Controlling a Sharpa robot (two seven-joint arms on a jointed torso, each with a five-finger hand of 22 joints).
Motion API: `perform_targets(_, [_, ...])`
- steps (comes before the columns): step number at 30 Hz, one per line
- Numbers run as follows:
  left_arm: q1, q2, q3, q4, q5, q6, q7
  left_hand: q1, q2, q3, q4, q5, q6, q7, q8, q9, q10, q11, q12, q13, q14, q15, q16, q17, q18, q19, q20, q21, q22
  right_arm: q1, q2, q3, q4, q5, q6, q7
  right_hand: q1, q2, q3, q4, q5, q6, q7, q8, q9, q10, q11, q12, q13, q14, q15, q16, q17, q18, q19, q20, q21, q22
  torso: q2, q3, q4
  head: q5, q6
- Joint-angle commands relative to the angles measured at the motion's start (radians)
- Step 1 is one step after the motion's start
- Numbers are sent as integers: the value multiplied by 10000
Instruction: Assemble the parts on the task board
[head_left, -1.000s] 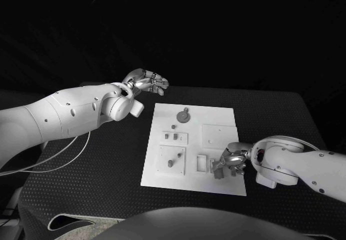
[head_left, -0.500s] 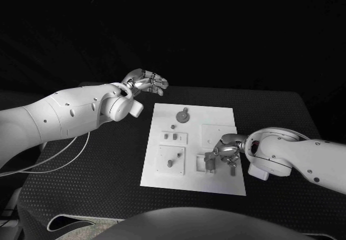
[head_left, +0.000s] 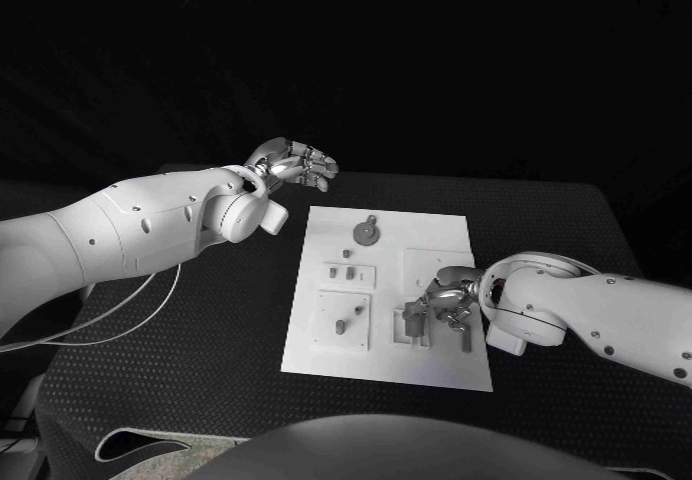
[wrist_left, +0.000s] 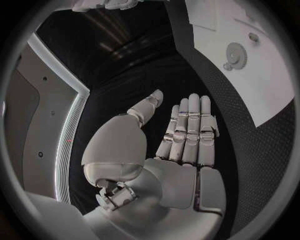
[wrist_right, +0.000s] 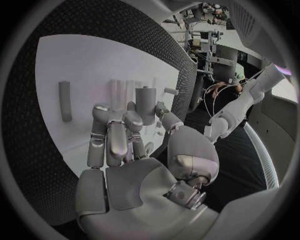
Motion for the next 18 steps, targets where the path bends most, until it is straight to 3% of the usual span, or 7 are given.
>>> perform_targets(1, [14,26,9,18,53,144,53,-89,6,-34,8,43,-50,-19,42,-9,-53,-16,-1,-15,51,14,-55,15,1,-33,30,20,-11,-51,58,-5,-13,-15,453,-89,-122,2,-11,81,43,434,196,-62,-20,-3,-18,-43,5,-41,-66,-40,0,226,-11,22,24,181,0,6,1,24,2])
perform_targets(18, [14,29,9,24,53,151,46,-97,6,-34,14,43,-50,-20,45,-12,-56,-15,-1,-17,52,15,-67,29,1,-34,30,20,-18,-201,194,-15,-190,-100,319,-85,-315,-40,7,150,42,436,200,-104,-42,-37,-15,-71,5,-65,-65,-53,-9,226,-34,19,18,184,-1,3,-3,57,2])
